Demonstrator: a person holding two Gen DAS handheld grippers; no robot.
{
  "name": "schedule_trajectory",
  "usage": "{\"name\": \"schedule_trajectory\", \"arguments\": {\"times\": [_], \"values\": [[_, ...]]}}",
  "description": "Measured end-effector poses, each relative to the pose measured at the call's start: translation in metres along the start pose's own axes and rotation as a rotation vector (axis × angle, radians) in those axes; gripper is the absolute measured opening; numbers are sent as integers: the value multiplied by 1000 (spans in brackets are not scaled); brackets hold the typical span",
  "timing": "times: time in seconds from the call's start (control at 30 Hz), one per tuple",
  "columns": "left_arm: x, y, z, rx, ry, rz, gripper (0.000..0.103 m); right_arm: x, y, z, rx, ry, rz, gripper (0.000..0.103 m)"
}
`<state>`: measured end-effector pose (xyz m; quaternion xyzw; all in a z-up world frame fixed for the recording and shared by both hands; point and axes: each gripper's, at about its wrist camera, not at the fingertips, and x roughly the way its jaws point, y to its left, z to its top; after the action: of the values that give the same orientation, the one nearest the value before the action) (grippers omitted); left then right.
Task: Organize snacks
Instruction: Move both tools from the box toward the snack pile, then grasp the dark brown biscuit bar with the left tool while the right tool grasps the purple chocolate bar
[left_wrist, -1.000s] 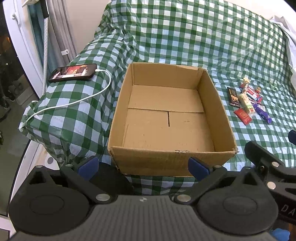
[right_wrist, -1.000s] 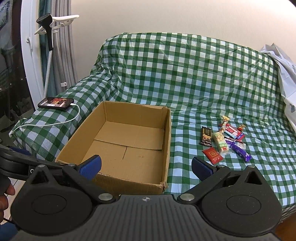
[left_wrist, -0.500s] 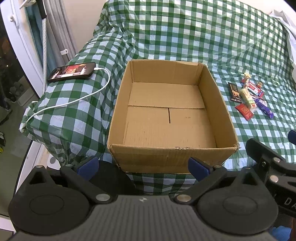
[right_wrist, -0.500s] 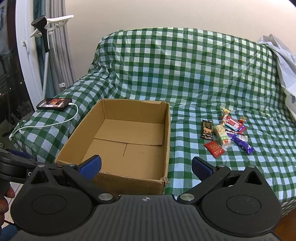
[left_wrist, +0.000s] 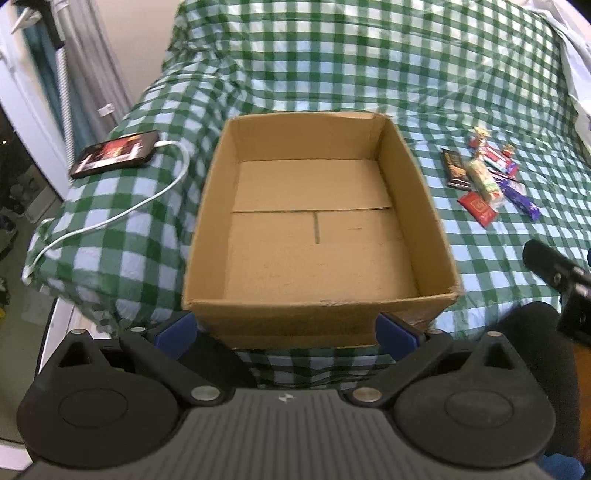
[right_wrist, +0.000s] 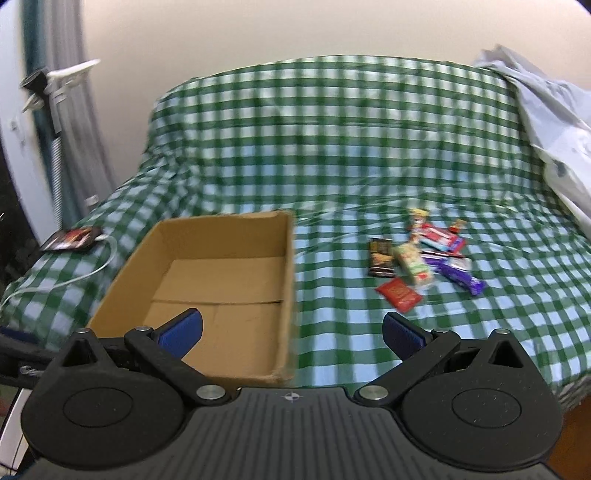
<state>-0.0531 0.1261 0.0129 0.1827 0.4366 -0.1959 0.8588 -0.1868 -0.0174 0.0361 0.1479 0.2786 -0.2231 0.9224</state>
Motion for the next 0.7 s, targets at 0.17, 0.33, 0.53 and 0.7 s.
{"name": "schedule_trajectory", "arguments": {"times": [0.17, 0.33, 0.53, 0.7], "values": [[6, -29, 21, 43, 15, -19, 103, 10, -46, 0, 75, -17, -92, 103], [16, -66, 47, 105, 21, -52, 103, 19, -101, 1, 156, -36, -188, 103], [37, -111, 73, 167, 52, -102, 103, 39, -159, 0, 219, -30, -278, 103], [63, -156, 99, 199, 69, -122, 103, 69, -202, 1, 265, 3, -322, 103]]}}
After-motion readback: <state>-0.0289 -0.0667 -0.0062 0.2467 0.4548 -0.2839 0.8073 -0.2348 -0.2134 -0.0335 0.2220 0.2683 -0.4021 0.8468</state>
